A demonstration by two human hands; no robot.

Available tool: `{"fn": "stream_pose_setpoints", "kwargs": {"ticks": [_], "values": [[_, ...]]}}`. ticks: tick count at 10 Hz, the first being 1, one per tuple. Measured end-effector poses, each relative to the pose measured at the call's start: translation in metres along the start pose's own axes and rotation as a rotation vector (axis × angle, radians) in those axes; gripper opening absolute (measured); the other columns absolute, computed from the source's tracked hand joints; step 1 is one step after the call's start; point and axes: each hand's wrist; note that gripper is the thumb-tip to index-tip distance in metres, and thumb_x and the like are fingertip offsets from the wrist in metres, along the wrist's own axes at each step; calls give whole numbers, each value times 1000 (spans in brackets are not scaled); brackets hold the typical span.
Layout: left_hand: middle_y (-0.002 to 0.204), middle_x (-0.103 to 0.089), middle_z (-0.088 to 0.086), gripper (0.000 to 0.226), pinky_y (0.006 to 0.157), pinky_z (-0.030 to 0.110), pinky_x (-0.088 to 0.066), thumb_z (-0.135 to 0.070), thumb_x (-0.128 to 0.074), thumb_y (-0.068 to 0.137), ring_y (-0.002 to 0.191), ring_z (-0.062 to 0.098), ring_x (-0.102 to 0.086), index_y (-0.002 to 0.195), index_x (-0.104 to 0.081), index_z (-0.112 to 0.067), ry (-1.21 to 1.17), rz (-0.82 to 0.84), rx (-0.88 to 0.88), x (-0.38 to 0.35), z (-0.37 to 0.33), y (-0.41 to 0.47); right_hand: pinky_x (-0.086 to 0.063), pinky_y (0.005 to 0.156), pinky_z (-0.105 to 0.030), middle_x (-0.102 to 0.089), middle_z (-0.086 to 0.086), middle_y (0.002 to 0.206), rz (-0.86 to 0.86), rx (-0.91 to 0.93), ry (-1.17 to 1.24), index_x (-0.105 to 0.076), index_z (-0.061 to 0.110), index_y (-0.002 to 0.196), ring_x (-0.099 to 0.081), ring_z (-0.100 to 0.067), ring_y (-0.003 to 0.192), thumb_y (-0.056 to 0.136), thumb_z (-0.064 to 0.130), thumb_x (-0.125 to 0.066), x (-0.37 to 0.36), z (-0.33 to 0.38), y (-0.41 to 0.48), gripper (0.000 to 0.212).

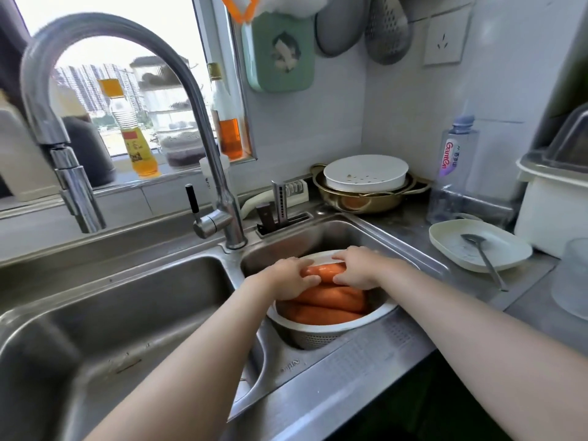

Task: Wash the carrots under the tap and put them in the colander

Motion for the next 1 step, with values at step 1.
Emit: {"fn": "stream_pose_setpoints", "kwargs": {"ticks": [1], "values": [[159,-44,4,62,121,34,-29,-50,-56,102,147,24,-40,157,-41,-26,-73,-176,-80,17,-1,-19,-36,119,-42,-46,-5,158,-116,46,167,-46,26,154,-44,-28,144,96,41,-66,17,5,-4,63]]}}
Point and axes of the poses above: each hand's wrist, its own y-axis towards the middle knuckle, its own x-axis out of the back of the hand, z = x × y
